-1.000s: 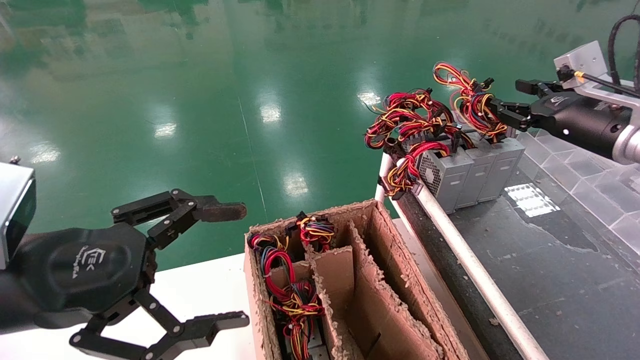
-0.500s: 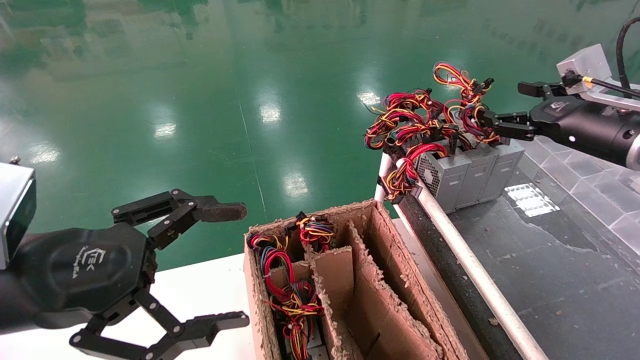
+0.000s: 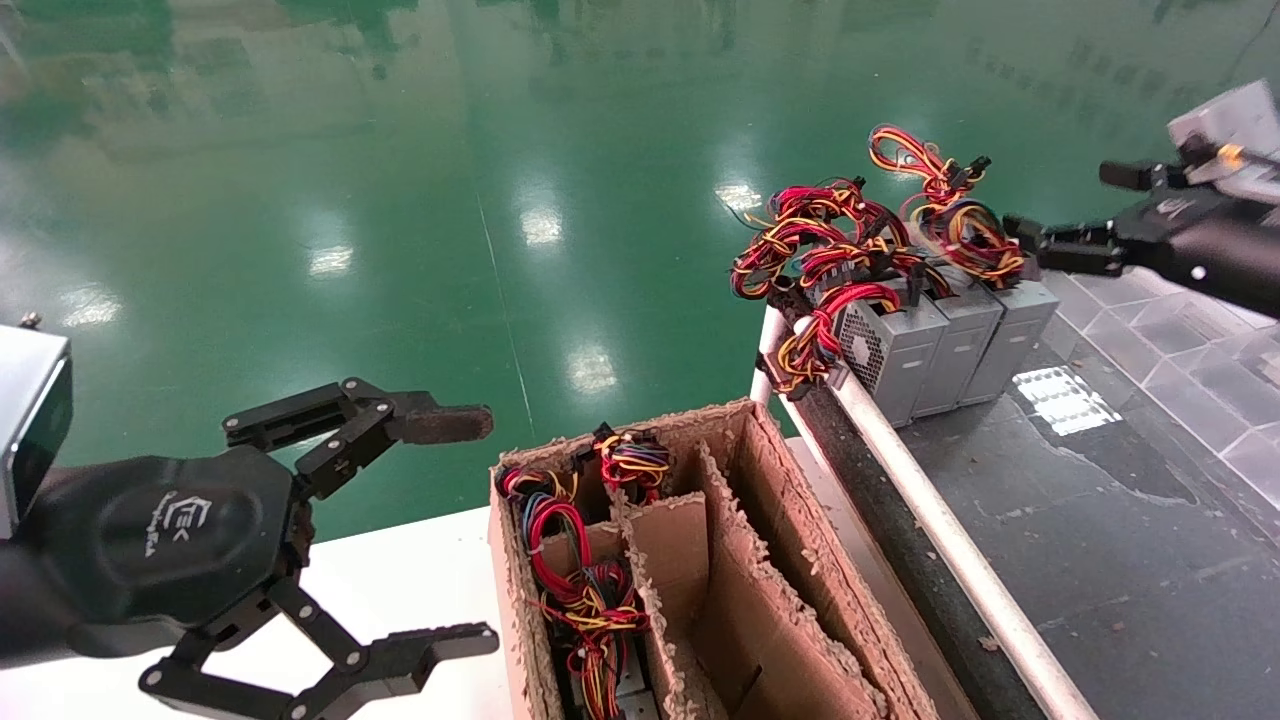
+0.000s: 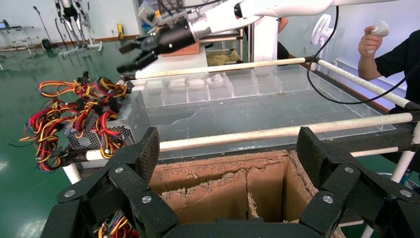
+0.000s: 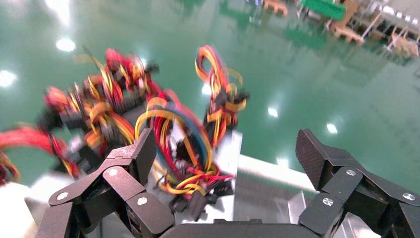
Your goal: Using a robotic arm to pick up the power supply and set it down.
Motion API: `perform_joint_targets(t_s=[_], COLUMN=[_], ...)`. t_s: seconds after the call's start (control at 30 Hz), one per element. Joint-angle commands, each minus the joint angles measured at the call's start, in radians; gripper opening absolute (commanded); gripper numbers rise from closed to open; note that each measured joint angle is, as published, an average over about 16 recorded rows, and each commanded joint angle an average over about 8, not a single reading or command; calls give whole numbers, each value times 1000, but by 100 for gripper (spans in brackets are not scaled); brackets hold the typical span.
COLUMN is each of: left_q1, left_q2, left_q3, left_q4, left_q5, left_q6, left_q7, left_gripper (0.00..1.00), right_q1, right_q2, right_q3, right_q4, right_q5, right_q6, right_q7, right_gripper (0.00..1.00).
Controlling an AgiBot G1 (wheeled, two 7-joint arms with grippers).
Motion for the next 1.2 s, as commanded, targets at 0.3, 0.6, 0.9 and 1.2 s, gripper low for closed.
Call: perform_joint_targets(t_s=[0.3,0.6,0.9,1.2], left_q1=[0,0,0,0], left_q2=[0,0,0,0], left_q3=[0,0,1,1], left_q4=[0,1,1,1], left_q5=[0,0,-1,-1], left_q6=[0,0,0,0], left_q7=[0,0,0,1], left_gripper=[100,100,100,100], right_q1=[17,-49,-160,-271], right_q2=[43,74,110,147], right_q3=[60,72,79,87], right_q4=[1,124,318,513], right_q5=[88,134,188,243], right_q6=[-134,-189,-235,-282], right_q7=[69,123,189,256], right_gripper=[100,100,100,100])
